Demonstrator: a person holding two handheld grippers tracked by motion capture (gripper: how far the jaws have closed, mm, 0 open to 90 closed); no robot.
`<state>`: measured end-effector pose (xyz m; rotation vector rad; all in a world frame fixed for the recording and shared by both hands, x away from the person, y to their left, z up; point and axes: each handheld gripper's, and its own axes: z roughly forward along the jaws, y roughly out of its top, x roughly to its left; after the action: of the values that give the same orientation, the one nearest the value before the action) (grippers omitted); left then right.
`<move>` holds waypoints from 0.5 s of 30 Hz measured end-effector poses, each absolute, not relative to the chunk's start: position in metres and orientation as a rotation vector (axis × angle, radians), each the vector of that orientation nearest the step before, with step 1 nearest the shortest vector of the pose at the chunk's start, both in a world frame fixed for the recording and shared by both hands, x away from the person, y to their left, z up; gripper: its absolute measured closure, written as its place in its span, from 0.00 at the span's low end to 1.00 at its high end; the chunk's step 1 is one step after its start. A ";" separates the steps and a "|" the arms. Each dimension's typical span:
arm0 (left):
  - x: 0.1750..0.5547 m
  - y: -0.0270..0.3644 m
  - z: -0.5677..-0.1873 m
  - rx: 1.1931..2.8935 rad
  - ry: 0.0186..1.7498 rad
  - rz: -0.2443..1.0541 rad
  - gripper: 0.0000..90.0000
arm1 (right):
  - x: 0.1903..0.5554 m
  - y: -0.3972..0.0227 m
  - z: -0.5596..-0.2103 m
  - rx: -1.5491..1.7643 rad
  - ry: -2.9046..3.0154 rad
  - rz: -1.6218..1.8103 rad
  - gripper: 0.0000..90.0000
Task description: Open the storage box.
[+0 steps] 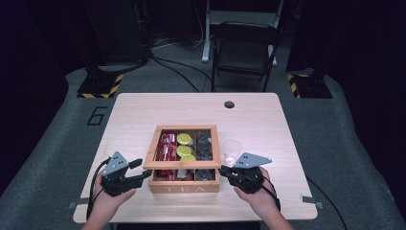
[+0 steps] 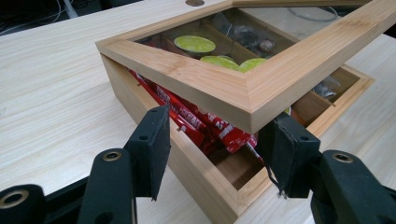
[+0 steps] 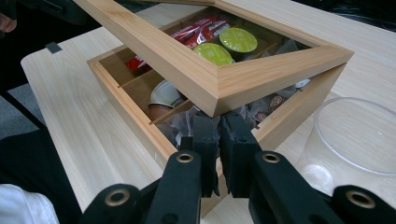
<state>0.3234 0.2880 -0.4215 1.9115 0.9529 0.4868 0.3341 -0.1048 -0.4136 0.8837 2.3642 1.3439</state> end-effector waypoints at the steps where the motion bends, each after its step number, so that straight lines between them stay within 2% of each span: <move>1: 0.325 0.287 -0.419 1.918 0.946 0.497 0.50 | 0.335 -0.104 -0.412 0.888 2.359 1.347 0.94; 8: 0.327 0.284 -0.409 1.929 0.915 0.487 0.51 | 0.337 -0.104 -0.407 0.880 2.335 1.357 0.90; 15: 0.331 0.282 -0.399 1.929 0.910 0.500 0.51 | 0.342 -0.103 -0.402 0.898 2.296 1.361 0.79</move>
<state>0.3313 0.2824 -0.3994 1.9290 0.9099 0.5002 0.3416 -0.1030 -0.4019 0.8976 2.2959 1.3605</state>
